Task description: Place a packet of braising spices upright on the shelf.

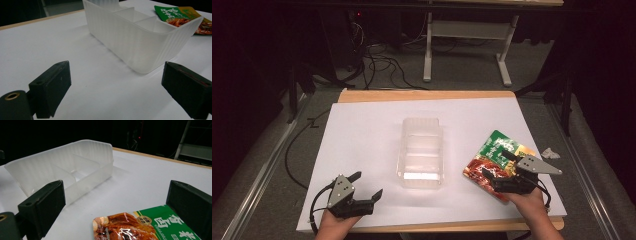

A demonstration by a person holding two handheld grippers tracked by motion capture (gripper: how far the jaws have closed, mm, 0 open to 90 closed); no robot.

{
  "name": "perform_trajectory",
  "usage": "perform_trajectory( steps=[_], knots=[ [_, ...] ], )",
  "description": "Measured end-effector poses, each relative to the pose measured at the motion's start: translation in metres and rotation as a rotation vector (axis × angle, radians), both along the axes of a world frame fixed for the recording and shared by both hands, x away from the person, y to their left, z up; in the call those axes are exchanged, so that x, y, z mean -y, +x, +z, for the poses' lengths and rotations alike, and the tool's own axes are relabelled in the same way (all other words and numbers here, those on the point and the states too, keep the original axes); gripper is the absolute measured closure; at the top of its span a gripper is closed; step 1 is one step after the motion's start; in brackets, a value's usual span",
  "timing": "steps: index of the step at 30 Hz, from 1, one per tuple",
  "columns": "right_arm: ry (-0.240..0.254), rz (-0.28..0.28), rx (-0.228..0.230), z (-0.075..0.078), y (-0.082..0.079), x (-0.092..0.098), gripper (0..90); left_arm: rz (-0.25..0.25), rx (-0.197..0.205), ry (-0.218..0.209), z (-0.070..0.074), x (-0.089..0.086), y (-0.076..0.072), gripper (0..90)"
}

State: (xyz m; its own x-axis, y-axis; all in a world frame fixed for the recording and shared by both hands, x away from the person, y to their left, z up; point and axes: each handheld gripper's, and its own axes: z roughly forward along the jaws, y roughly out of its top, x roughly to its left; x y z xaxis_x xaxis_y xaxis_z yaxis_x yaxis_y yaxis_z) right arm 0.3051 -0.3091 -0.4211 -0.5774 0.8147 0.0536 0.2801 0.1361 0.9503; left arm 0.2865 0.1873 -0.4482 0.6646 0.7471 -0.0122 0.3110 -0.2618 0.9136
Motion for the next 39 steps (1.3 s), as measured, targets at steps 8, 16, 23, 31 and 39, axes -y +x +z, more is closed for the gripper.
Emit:
perform_trajectory(
  steps=[8,16,23,31,39],
  knots=[
    [0.033,-0.018,-0.038,0.0,0.002,0.008,2.6,-0.009,-0.011,0.006,-0.002,0.003,0.003,9.4],
    [0.043,-0.076,-0.035,-0.001,0.006,0.023,2.7,-0.017,-0.003,0.009,-0.001,0.003,0.001,9.4],
    [0.066,-0.162,-0.079,-0.007,0.02,0.049,3.9,-0.015,-0.007,0.014,-0.003,0.003,0.004,9.4],
    [0.057,-0.253,-0.124,-0.016,0.031,0.074,5.1,-0.008,0.006,0.012,-0.001,0.003,0.003,9.4],
    [0.112,-0.343,-0.227,-0.028,0.043,0.109,4.7,0.003,0.0,0.005,-0.002,0.001,0.003,9.4]
  ],
)
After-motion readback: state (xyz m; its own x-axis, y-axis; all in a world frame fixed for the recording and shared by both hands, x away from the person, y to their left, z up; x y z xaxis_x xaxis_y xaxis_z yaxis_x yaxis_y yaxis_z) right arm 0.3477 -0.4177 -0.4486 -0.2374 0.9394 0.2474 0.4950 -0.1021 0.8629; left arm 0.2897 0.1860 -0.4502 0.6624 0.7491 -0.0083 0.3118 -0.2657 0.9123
